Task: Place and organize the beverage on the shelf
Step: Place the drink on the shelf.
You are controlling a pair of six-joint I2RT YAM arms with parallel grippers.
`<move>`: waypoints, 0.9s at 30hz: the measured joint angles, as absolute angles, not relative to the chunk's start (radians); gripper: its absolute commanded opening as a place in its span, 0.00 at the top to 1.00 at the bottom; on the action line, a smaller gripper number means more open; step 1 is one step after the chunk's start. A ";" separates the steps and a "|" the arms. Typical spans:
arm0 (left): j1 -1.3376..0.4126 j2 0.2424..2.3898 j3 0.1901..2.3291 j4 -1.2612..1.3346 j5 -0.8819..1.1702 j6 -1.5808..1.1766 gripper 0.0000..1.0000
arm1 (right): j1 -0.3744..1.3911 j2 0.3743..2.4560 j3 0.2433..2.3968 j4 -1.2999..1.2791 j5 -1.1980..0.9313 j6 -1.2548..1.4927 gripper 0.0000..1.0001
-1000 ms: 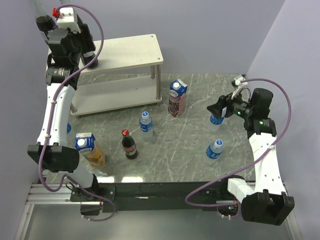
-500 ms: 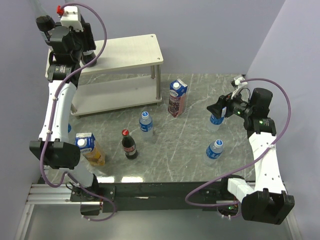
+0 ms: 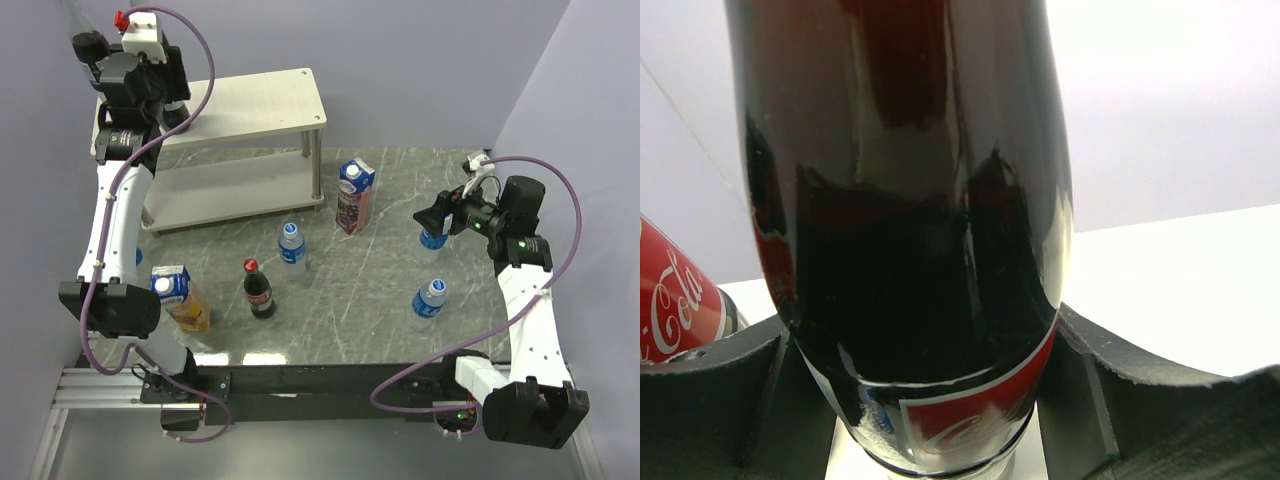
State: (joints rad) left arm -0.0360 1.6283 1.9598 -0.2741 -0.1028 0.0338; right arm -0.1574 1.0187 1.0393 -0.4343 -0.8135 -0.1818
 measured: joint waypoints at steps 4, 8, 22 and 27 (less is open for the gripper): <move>-0.034 1.628 1.960 -0.274 -0.103 0.033 1.00 | -0.157 1.019 1.039 -0.434 -0.814 -0.183 0.21; -0.027 1.628 1.960 -0.273 -0.102 0.032 1.00 | -0.157 1.019 1.039 -0.434 -0.814 -0.185 0.21; -0.005 1.628 1.960 -0.273 -0.102 0.025 0.98 | -0.157 1.019 1.039 -0.434 -0.814 -0.186 0.21; -0.005 1.629 1.960 -0.273 -0.102 0.022 0.83 | -0.157 1.019 1.039 -0.434 -0.814 -0.191 0.21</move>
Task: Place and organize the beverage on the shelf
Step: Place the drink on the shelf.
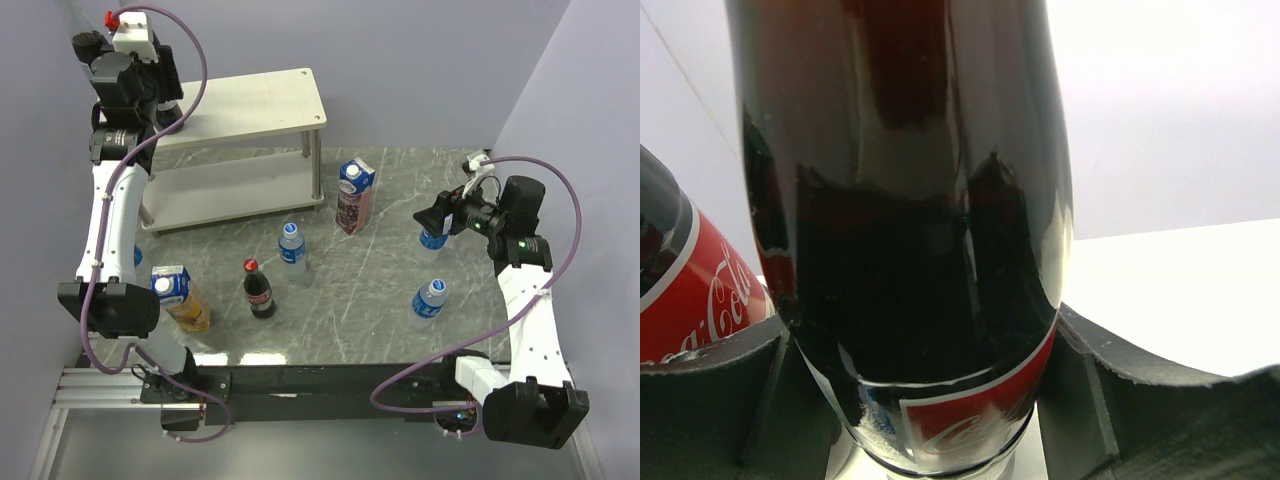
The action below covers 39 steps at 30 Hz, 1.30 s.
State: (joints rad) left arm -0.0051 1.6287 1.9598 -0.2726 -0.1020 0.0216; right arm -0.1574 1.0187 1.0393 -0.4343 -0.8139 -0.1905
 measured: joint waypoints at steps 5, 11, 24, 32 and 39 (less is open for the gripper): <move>-0.005 1.629 1.959 -0.271 -0.102 0.015 0.69 | -0.157 1.019 1.039 -0.434 -0.814 -0.192 0.21; -0.005 1.629 1.951 -0.255 -0.103 0.014 0.56 | -0.157 1.019 1.039 -0.434 -0.814 -0.193 0.21; -0.005 1.629 1.951 -0.253 -0.108 0.014 0.32 | -0.157 1.019 1.039 -0.435 -0.814 -0.199 0.21; -0.005 1.620 1.951 -0.167 -0.112 0.015 0.24 | -0.157 1.020 1.039 -0.435 -0.814 -0.200 0.21; -0.005 1.583 1.959 -0.070 -0.113 0.014 0.21 | -0.157 1.021 1.039 -0.435 -0.814 -0.200 0.21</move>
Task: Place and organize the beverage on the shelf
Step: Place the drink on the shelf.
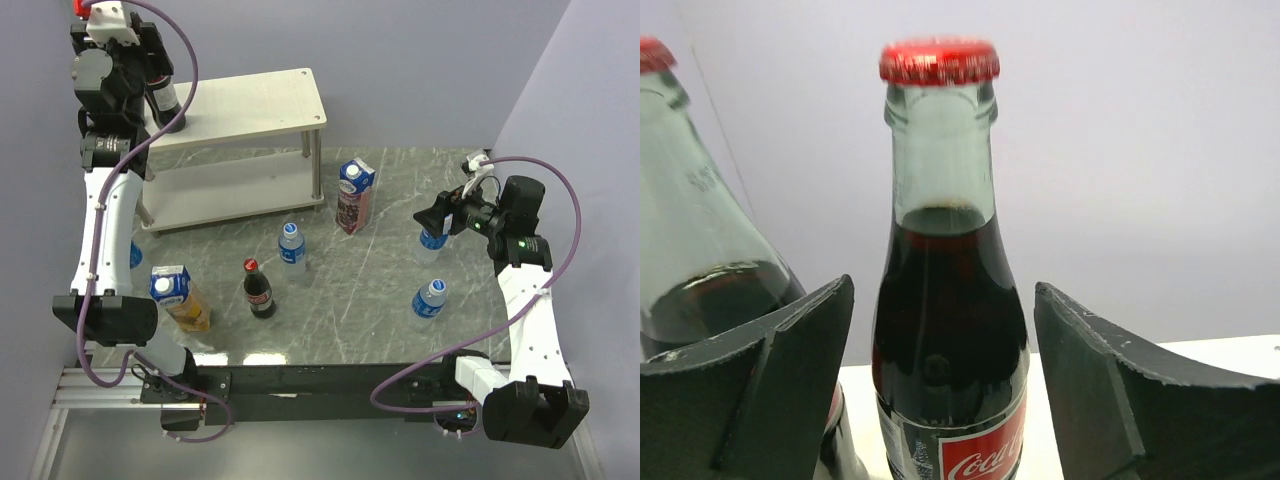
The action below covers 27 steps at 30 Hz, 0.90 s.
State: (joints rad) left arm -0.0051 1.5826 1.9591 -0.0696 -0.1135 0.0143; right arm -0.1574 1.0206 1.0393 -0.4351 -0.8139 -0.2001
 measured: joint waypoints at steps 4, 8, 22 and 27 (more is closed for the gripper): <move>-0.005 1.581 1.964 -0.056 -0.113 0.014 0.15 | -0.157 1.021 1.039 -0.435 -0.814 -0.200 0.21; -0.005 1.581 1.964 -0.056 -0.110 0.014 0.08 | -0.157 1.023 1.039 -0.435 -0.814 -0.200 0.21; -0.005 1.511 1.964 -0.057 -0.090 -0.022 0.00 | -0.157 1.024 1.039 -0.435 -0.814 -0.202 0.21; -0.005 1.434 1.925 -0.044 -0.076 -0.032 0.01 | -0.157 1.024 1.039 -0.437 -0.814 -0.204 0.21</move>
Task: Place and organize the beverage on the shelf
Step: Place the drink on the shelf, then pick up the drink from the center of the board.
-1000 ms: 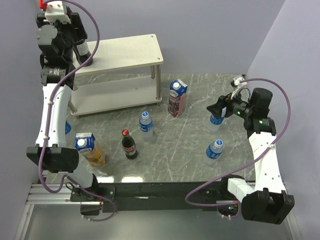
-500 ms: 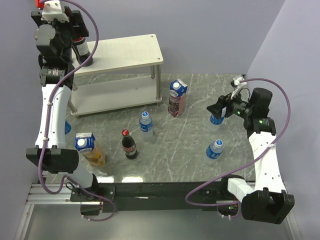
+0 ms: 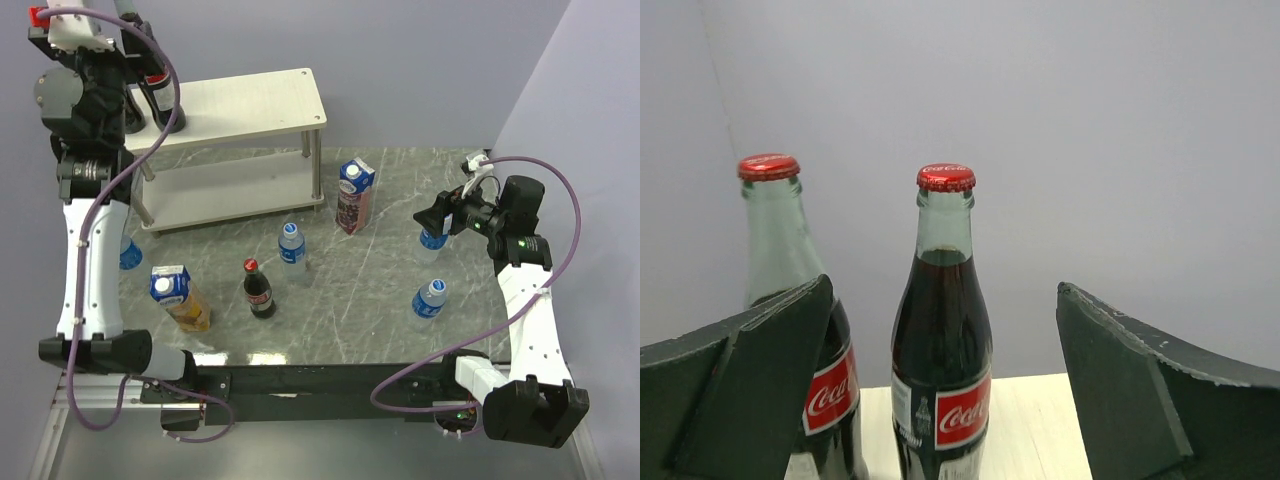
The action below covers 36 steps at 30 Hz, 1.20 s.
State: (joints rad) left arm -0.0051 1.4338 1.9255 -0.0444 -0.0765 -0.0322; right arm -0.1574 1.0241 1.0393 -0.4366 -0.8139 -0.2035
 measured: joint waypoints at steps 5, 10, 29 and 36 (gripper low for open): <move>-0.005 1.349 1.842 -0.019 -0.063 -0.051 0.01 | -0.157 1.024 1.039 -0.439 -0.814 -0.204 0.21; -0.005 1.282 1.775 -0.021 -0.040 -0.080 0.01 | -0.157 1.024 1.039 -0.442 -0.814 -0.210 0.21; -0.005 0.676 1.157 -0.131 0.358 -0.256 0.00 | -0.128 0.963 1.045 -0.556 -0.990 -0.452 0.14; -0.005 0.460 0.807 -0.187 0.500 -0.250 0.01 | 0.181 0.981 1.172 -0.812 -1.056 -0.787 0.13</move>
